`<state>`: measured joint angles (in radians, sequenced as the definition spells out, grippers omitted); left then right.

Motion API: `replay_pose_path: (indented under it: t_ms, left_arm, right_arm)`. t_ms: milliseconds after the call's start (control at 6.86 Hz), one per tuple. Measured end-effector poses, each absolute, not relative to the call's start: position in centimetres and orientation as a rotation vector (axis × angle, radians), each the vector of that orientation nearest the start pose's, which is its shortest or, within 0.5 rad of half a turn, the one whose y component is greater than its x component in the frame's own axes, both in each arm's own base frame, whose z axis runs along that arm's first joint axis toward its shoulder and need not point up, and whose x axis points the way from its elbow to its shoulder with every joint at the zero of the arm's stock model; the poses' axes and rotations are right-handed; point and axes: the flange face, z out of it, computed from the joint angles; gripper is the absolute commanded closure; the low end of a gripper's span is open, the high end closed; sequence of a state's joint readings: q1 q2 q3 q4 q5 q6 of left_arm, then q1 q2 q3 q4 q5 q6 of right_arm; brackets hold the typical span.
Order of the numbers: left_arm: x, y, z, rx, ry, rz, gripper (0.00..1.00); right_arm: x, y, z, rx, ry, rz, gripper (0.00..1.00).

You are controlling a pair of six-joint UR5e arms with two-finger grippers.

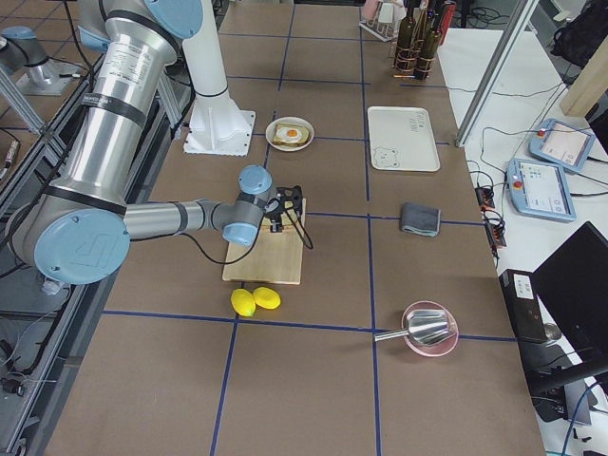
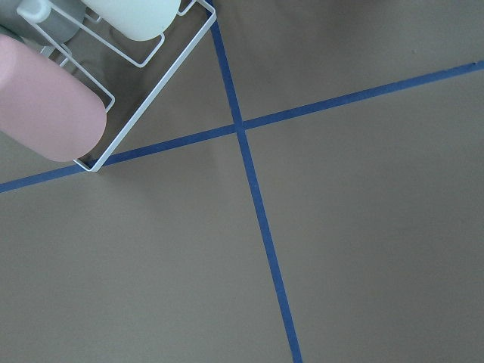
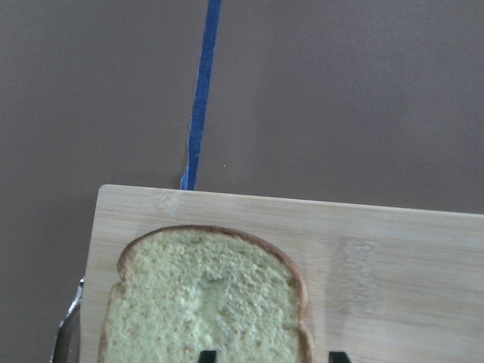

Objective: Make sandwich and place on tray
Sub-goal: 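Reach the right gripper to the bread slice on the wooden board and grasp it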

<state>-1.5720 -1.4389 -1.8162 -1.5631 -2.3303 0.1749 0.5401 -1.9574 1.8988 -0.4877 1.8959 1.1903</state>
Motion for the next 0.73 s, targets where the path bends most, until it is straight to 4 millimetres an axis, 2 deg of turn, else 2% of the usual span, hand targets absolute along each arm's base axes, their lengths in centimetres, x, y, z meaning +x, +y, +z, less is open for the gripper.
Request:
replay_pose_path:
  t_ms: [292,583,729]
  left_arm:
    - [-6.5,-44.0,60.0,0.168,0.748,0.205,0.0]
    - [-6.6,-44.0,60.0,0.169,0.748,0.205,0.0]
    - [-6.7,-44.0,60.0,0.17,0.748,0.203,0.0]
  right_arm:
    - [-26.4,-27.0,54.9,0.182,-1.023,-0.029,0.48]
    - [-26.4,-27.0,55.5,0.175,-1.01,-0.028,0.65]
    - [-26.5,-27.0,55.5,0.174,-1.009,-0.029,0.94]
